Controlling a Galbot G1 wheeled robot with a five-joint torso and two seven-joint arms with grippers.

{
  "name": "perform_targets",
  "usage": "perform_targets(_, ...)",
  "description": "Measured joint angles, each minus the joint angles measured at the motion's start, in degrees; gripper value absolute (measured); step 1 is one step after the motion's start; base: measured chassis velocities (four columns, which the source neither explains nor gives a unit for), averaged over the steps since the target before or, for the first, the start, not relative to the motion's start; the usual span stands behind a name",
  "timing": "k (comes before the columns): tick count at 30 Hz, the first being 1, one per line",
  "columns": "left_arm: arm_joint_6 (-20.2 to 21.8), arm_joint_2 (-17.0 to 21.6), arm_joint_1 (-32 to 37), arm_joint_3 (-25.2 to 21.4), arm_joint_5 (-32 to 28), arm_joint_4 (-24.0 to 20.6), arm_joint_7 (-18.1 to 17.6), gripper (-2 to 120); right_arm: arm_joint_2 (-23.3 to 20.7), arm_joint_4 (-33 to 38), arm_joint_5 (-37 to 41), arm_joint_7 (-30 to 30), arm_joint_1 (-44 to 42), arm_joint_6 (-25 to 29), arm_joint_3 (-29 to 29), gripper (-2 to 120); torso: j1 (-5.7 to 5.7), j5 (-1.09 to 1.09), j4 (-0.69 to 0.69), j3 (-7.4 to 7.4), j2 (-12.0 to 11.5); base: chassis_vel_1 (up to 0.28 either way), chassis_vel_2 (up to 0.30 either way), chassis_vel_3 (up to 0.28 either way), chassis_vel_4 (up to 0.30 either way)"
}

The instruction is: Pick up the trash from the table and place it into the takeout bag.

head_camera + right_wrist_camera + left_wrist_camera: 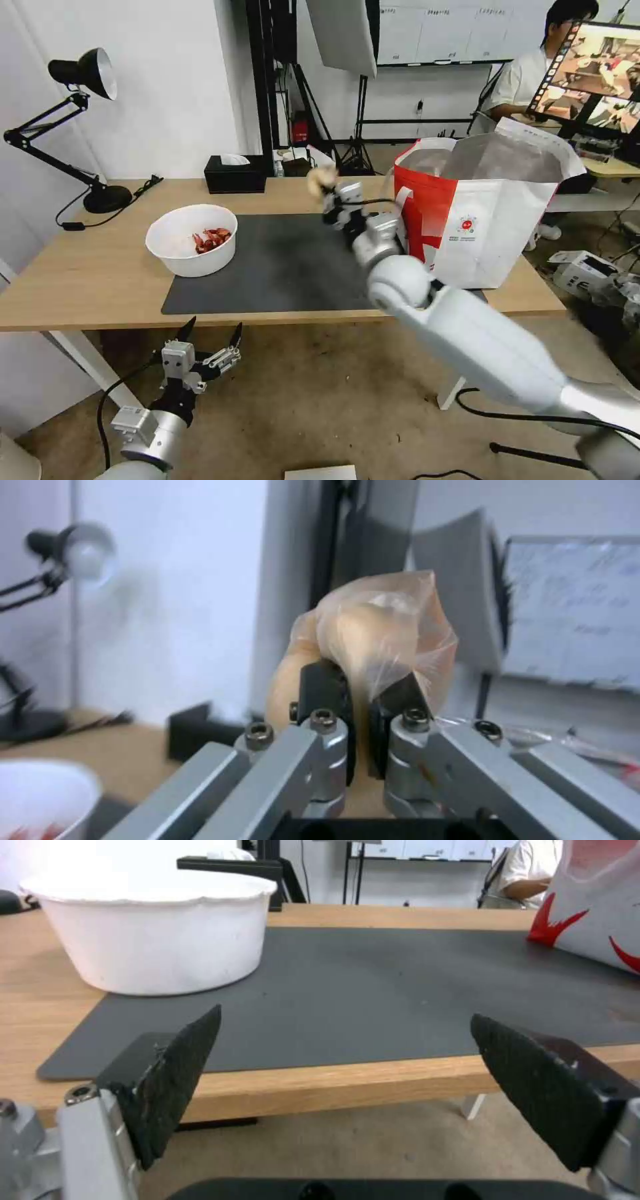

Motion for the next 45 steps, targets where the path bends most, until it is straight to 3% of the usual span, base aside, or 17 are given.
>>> perform_targets(8,0.36,-0.23,0.02,0.85,0.62,-0.51,-0.06,100,-4.06,-0.88,-2.41,4.88,1.01,4.09,5.32,2,0.00,0.00,0.01,0.00,0.00,0.000,0.000,0.000,0.000)
perform_targets(15,0.37,-0.29,-0.01,1.23,0.75,-0.51,-0.08,100,-6.87,-0.85,-1.03,13.66,1.64,-3.28,7.13,2,0.00,0.00,0.00,0.00,0.00,0.000,0.000,0.000,0.000)
perform_targets(27,0.41,-0.24,-0.12,1.66,0.79,-0.72,-0.08,100,-8.92,0.34,4.44,17.62,1.03,-11.11,8.29,4,0.01,-0.01,0.00,0.00,0.00,0.000,0.000,0.000,0.000)
perform_targets(34,0.52,-0.17,-0.02,1.57,0.76,-1.05,-0.07,100,-11.02,2.63,9.90,17.90,1.38,-16.44,8.23,32,0.00,-0.01,0.00,0.00,0.00,0.000,0.000,0.000,0.000)
perform_targets(38,0.77,-0.21,0.02,1.69,0.62,-1.24,-0.06,100,-11.41,2.94,10.79,17.85,1.58,-17.25,8.21,41,0.00,-0.01,0.00,0.00,0.00,0.000,0.000,0.000,0.000)
perform_targets(40,1.18,-0.29,0.03,1.81,0.54,-1.57,-0.06,100,-12.04,3.29,12.39,17.79,2.00,-18.32,8.18,55,0.01,-0.01,0.01,0.00,0.00,0.000,0.000,0.000,0.000)
perform_targets(42,1.25,-0.29,0.02,1.82,0.53,-1.63,-0.07,100,-12.26,3.47,13.15,17.76,2.19,-18.62,8.14,58,0.00,-0.01,0.00,0.00,0.00,0.000,0.000,0.000,0.000)
perform_targets(45,1.32,-0.23,0.02,1.81,0.50,-1.98,-0.07,100,-12.50,3.62,14.72,17.70,2.57,-19.07,8.03,73,0.00,-0.01,0.01,0.00,0.00,0.000,0.000,0.000,0.000)
